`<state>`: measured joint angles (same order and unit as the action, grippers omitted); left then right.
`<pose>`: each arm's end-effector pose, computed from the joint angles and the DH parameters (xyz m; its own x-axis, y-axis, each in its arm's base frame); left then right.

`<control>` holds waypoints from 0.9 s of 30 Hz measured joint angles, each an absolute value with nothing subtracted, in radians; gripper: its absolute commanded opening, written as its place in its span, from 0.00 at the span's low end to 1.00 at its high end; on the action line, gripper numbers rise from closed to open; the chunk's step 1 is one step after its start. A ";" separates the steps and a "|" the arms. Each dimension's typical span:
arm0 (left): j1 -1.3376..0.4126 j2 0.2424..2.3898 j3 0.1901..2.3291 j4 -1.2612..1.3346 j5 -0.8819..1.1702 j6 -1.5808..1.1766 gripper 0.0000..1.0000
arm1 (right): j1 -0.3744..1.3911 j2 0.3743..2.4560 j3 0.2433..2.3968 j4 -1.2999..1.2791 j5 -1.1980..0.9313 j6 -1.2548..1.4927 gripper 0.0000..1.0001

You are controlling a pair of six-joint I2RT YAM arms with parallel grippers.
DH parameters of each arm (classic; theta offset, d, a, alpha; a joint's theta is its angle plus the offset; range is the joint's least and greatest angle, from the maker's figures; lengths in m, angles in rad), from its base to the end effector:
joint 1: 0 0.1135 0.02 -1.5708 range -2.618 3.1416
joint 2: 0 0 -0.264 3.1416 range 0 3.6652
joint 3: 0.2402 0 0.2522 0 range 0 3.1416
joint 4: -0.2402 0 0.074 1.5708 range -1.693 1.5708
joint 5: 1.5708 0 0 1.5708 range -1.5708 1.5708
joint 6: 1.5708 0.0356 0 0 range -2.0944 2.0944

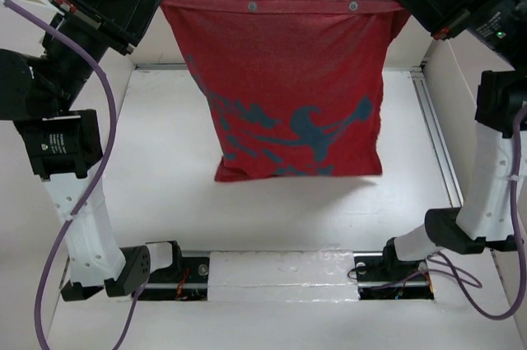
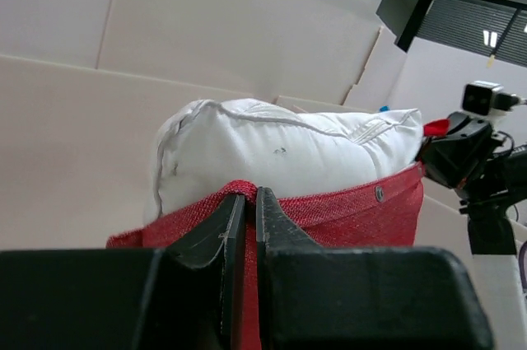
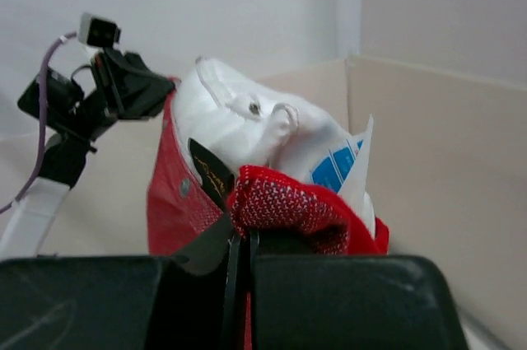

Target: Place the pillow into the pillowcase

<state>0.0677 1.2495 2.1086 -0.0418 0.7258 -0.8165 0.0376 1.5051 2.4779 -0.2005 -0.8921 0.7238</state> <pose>0.1214 -0.0155 0.6621 0.2050 -0.5324 -0.8213 0.8059 0.5680 -0.1671 0.1589 0.0337 0.6804 0.1379 0.4212 -0.8964 -0.8969 0.4370 0.0674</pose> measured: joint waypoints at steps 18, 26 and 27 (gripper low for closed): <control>0.068 1.220 2.296 0.031 0.696 -0.909 0.00 | 0.003 1.343 2.295 0.105 -0.870 0.826 0.00; 0.070 1.658 2.352 0.107 0.817 -1.047 0.00 | 0.000 1.708 2.437 0.081 -0.920 0.837 0.00; 0.075 1.732 2.367 0.116 0.818 -1.066 0.00 | -0.001 1.787 2.497 0.074 -0.917 0.854 0.00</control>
<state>0.0746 1.7317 2.3669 0.1158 0.8185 -1.0657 -0.0010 1.7870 2.4973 0.0738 -0.9169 0.8536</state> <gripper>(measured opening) 0.021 0.022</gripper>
